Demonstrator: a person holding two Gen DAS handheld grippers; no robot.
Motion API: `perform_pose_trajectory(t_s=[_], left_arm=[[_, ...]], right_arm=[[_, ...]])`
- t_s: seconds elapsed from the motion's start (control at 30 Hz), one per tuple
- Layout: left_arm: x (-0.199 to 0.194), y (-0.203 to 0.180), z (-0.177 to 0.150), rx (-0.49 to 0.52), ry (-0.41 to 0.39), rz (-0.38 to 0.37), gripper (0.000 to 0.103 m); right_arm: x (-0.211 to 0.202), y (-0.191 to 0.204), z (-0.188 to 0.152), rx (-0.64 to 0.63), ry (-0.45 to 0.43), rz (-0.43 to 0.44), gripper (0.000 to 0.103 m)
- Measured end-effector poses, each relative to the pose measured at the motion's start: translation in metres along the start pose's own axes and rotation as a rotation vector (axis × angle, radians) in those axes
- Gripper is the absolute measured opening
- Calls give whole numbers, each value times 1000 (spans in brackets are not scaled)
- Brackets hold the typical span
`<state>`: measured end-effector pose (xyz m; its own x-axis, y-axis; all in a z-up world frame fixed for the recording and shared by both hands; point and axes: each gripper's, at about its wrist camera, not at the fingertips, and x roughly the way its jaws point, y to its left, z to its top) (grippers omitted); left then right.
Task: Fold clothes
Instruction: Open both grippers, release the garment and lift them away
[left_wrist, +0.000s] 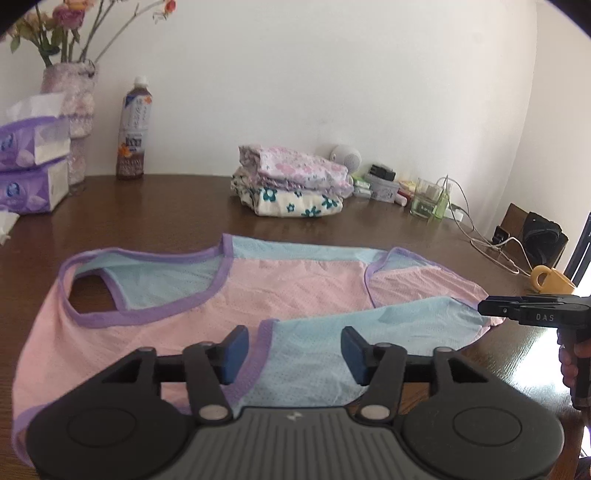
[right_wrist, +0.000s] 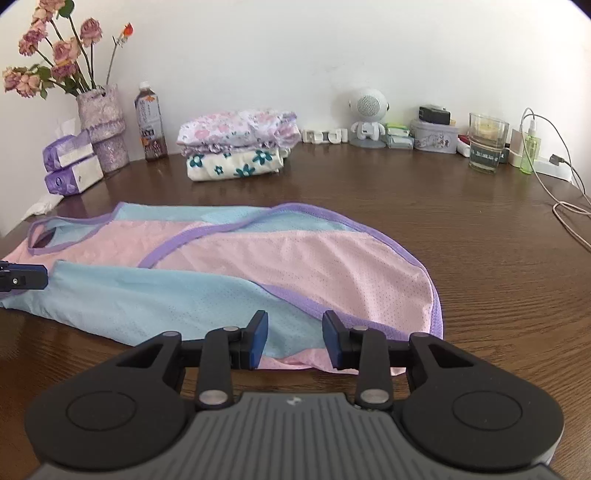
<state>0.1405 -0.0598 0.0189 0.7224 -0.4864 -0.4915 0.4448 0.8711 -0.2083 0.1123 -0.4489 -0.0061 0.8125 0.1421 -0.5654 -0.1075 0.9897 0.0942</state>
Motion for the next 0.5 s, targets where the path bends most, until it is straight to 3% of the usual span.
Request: perform_pose_trajectory(t_s=[0.1, 0.2, 0.33, 0.5], left_arm=[[-31, 7, 1, 0, -64, 27, 67], [-63, 20, -4, 34, -78, 125, 67], [-93, 39, -19, 100, -41, 270, 67], [-108, 59, -34, 131, 15, 331, 67]], right_arm=[[-17, 11, 1, 6, -65, 35, 33], [-22, 28, 1, -37, -63, 62, 33], [-21, 61, 0, -127, -41, 123, 33], [-9, 120, 2, -257, -17, 232, 33]])
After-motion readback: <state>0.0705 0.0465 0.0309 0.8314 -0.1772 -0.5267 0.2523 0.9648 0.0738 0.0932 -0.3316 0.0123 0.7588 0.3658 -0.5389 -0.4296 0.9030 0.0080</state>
